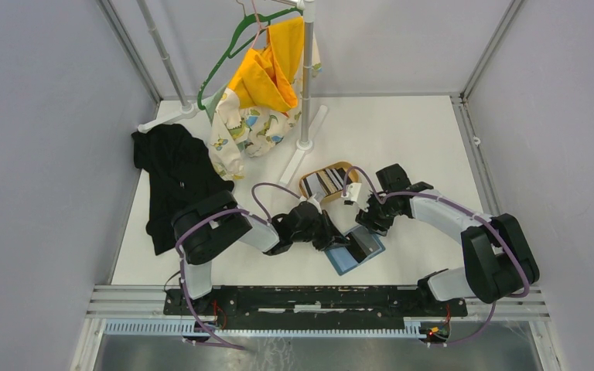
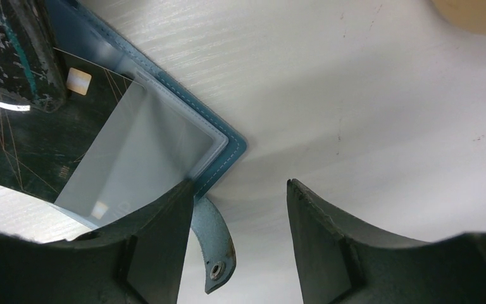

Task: Put the credit cards into the card holder
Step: Insert the credit card into the card holder.

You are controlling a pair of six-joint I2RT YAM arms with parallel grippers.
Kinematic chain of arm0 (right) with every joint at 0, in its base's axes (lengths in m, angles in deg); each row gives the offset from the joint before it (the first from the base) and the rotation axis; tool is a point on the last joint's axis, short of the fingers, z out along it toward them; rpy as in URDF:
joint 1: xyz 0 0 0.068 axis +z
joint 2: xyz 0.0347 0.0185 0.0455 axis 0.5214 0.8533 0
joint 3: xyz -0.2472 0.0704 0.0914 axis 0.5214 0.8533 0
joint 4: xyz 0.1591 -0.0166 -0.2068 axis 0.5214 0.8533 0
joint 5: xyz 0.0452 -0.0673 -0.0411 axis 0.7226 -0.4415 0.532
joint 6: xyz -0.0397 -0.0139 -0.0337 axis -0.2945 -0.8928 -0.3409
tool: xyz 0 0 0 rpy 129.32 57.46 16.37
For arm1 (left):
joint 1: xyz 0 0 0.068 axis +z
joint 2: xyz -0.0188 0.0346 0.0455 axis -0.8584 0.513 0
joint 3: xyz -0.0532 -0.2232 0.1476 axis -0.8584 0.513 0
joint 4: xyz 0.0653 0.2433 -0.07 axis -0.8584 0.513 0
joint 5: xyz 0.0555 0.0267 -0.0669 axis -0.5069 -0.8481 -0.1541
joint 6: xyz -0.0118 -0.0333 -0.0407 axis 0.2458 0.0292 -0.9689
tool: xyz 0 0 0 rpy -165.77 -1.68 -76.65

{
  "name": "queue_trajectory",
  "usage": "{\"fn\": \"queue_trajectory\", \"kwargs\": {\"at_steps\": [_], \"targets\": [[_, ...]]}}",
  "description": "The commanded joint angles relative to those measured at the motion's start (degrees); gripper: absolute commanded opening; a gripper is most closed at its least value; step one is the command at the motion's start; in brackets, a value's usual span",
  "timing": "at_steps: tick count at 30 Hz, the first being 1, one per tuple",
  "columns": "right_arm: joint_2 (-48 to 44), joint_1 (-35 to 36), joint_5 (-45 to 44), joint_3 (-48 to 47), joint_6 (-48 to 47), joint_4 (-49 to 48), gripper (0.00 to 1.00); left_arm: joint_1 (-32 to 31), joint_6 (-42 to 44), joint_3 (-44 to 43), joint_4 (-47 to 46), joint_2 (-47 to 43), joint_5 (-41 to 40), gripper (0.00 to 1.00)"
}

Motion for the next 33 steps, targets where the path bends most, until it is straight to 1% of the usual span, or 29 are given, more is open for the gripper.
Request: {"fn": "queue_trajectory", "kwargs": {"at_steps": [1,5,12,14,16,18,19,20,22,24,27,30,33], "targets": [[0.16,1.41,2.38,-0.05,0.09,0.15,0.62,0.18,5.51,-1.51,6.11,0.36,-1.64,0.11],[-2.54,1.34,2.52,0.19,0.23,-1.15,0.63,0.19,6.06,-2.57,7.12,0.81,-1.72,0.16],[-9.02,1.35,2.69,0.99,-1.85,-2.97,0.65,0.26,6.59,-2.73,7.90,1.22,-1.99,0.20],[-11.94,1.42,6.47,1.56,-4.61,-2.42,0.65,0.24,6.81,-2.89,8.06,1.38,-1.94,0.21],[-15.25,1.65,12.79,2.33,-9.36,-0.80,0.63,0.22,7.07,-3.23,8.55,1.53,-1.90,0.22],[-18.48,2.39,21.04,3.49,-16.30,2.28,0.61,0.27,7.44,-3.69,9.15,1.71,-1.81,0.23],[-19.99,2.93,25.89,4.49,-22.06,4.80,0.54,0.18,7.59,-3.91,9.44,1.72,-1.77,0.23],[-21.11,3.64,30.02,5.60,-29.13,7.96,0.41,0.27,7.76,-3.99,9.66,1.82,-1.73,0.24],[-22.34,5.10,34.87,7.41,-41.73,13.54,0.19,0.29,7.88,-4.18,9.87,1.89,-1.81,0.24],[-22.01,6.81,35.92,8.24,-46.17,15.74,0.09,0.26,7.93,-4.26,9.85,1.87,-1.83,0.25],[-21.09,10.86,32.93,9.38,-45.00,13.02,0.04,0.21,8.01,-4.41,9.90,2.14,-1.77,0.25],[-21.45,17.00,27.64,11.52,-39.49,6.09,0.03,0.22,8.01,-4.54,9.92,2.28,-1.72,0.25],[-21.78,22.27,20.26,13.49,-31.65,-2.65,0.03,0.28,7.98,-4.63,9.92,2.30,-1.81,0.25]]}}
